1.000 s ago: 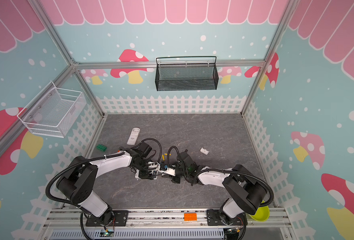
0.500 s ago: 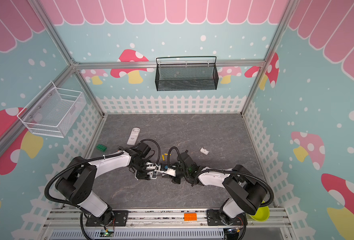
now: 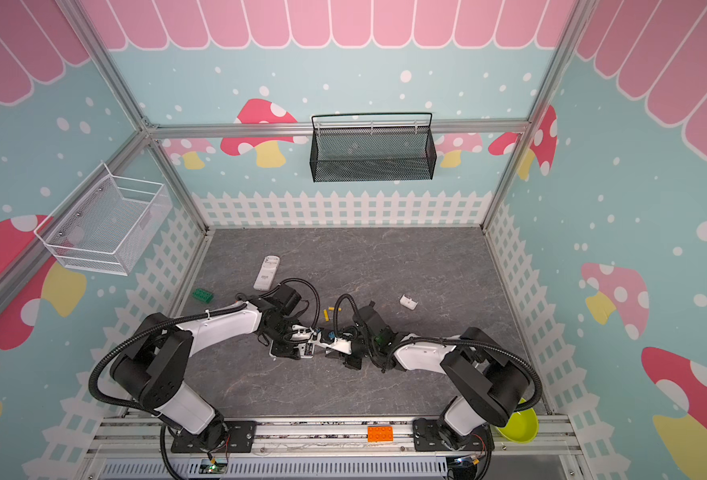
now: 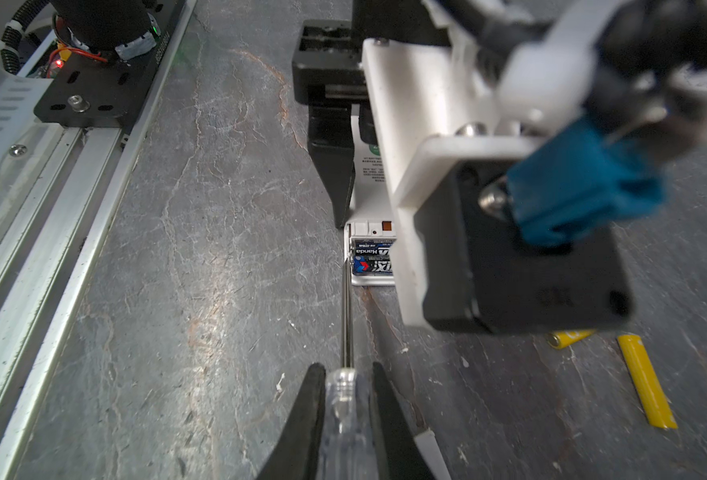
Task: Unload the batteries from the remote control
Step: 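Pry the blue battery out with the screwdriver in the right gripper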
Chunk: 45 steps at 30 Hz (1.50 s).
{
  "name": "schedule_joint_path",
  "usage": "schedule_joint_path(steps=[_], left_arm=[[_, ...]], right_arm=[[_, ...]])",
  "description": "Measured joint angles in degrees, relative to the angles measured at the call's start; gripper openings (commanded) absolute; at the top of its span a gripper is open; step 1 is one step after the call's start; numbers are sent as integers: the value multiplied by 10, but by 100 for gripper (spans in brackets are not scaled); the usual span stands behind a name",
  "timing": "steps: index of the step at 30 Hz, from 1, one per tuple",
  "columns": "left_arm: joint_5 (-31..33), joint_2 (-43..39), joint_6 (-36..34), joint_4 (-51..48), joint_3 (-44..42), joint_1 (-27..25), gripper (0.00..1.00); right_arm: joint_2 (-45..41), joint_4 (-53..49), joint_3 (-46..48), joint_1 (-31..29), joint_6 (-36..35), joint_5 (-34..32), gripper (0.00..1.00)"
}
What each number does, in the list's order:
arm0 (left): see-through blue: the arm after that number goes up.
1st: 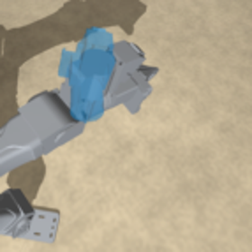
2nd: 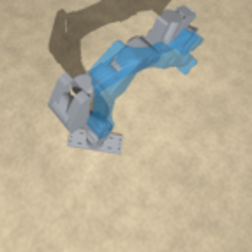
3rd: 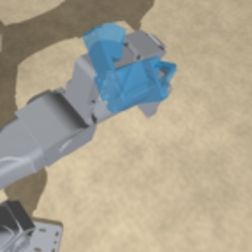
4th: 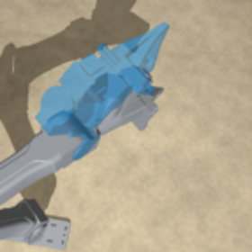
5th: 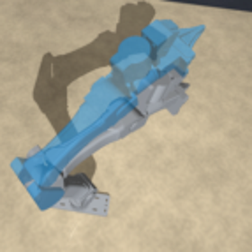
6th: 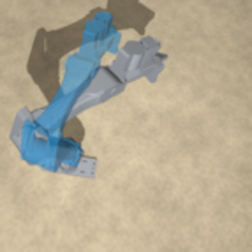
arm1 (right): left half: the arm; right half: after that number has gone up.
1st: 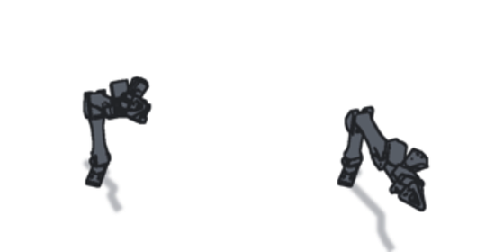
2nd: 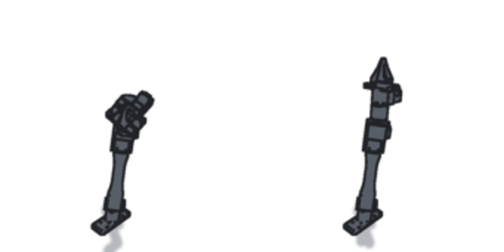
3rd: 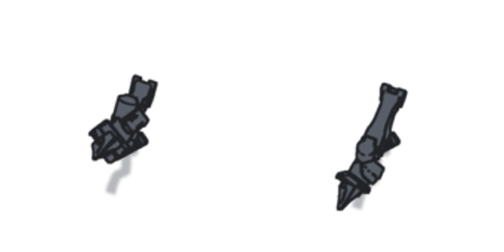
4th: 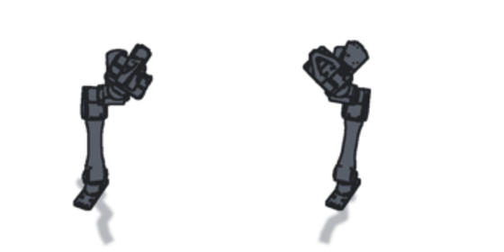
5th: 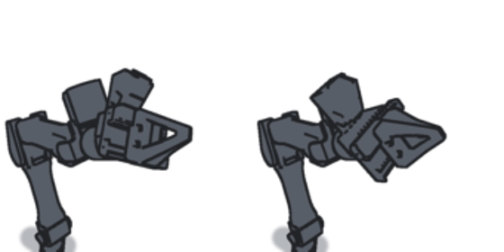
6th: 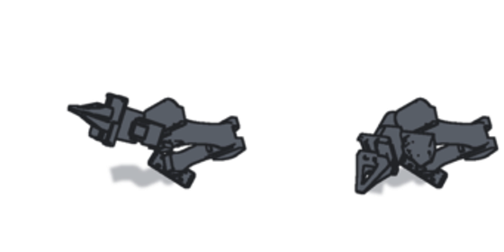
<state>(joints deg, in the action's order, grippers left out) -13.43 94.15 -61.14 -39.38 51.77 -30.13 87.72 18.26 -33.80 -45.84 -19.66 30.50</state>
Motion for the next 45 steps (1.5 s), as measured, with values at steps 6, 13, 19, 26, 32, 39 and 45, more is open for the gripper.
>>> schedule_joint_path(steps=[6, 13, 19, 26, 32, 39, 45], left_arm=[[0, 0, 0, 0, 0, 0, 48], [0, 0, 0, 0, 0, 0, 47], [0, 0, 0, 0, 0, 0, 46], [0, 0, 0, 0, 0, 0, 45], [0, 0, 0, 0, 0, 0, 45], [0, -1, 0, 1, 0, 0, 45], [0, -1, 0, 1, -1, 0, 45]], right_arm=[[10, 1, 0, 0, 0, 0, 0], [18, 1, 0, 0, 0, -6, 0], [18, 2, 0, 0, 0, -2, 0], [18, 10, -2, 0, 0, 12, 0], [21, 16, -7, 0, 0, 2, 0], [27, 15, -9, 0, 0, 2, 0], [27, 14, -9, 0, -3, 0, 0]])
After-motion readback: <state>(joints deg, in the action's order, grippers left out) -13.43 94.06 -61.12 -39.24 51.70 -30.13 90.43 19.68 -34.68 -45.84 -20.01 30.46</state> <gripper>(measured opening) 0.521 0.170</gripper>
